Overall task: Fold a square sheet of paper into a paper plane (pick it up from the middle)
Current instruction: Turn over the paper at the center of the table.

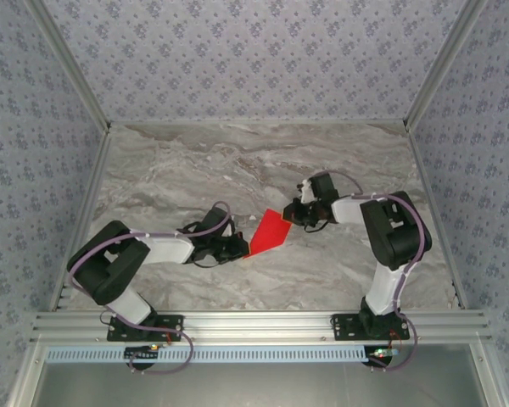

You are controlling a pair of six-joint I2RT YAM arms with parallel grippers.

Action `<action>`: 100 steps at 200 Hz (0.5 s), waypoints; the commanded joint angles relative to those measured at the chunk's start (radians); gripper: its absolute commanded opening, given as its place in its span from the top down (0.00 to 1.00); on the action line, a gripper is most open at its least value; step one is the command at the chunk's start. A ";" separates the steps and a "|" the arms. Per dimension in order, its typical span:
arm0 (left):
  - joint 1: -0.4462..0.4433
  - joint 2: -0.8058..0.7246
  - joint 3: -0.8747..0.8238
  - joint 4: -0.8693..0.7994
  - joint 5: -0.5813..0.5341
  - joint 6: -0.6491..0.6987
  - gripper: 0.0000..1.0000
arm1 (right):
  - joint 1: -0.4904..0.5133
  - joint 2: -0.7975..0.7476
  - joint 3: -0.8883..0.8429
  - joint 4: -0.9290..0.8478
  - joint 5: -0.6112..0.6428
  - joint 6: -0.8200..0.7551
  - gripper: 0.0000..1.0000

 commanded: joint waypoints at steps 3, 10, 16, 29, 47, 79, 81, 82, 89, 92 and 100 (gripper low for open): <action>-0.010 -0.002 -0.024 -0.155 -0.032 0.017 1.00 | -0.065 -0.020 0.046 -0.095 0.091 -0.039 1.00; -0.010 -0.006 -0.012 -0.155 -0.032 0.028 1.00 | -0.067 -0.043 0.052 -0.107 0.096 -0.039 1.00; -0.009 -0.012 -0.002 -0.155 -0.033 0.040 1.00 | -0.065 -0.067 0.054 -0.117 0.101 -0.038 1.00; -0.009 -0.029 0.035 -0.153 -0.033 0.067 1.00 | -0.051 -0.117 0.052 -0.140 0.109 -0.023 1.00; -0.010 -0.068 0.087 -0.155 -0.042 0.095 0.94 | -0.024 -0.175 0.026 -0.173 0.116 0.025 1.00; -0.009 -0.150 0.166 -0.215 -0.106 0.147 0.57 | 0.051 -0.285 -0.103 -0.068 0.081 0.154 0.69; -0.010 -0.156 0.169 -0.222 -0.113 0.150 0.54 | 0.056 -0.292 -0.108 -0.068 0.086 0.159 0.68; -0.010 -0.158 0.170 -0.225 -0.118 0.152 0.53 | 0.057 -0.293 -0.110 -0.068 0.088 0.164 0.67; -0.009 -0.173 0.185 -0.247 -0.144 0.165 0.46 | 0.076 -0.310 -0.127 -0.064 0.107 0.195 0.63; -0.009 -0.180 0.190 -0.255 -0.155 0.171 0.44 | 0.085 -0.317 -0.136 -0.056 0.113 0.210 0.62; -0.009 -0.192 0.200 -0.275 -0.183 0.184 0.37 | 0.106 -0.328 -0.158 -0.025 0.122 0.250 0.59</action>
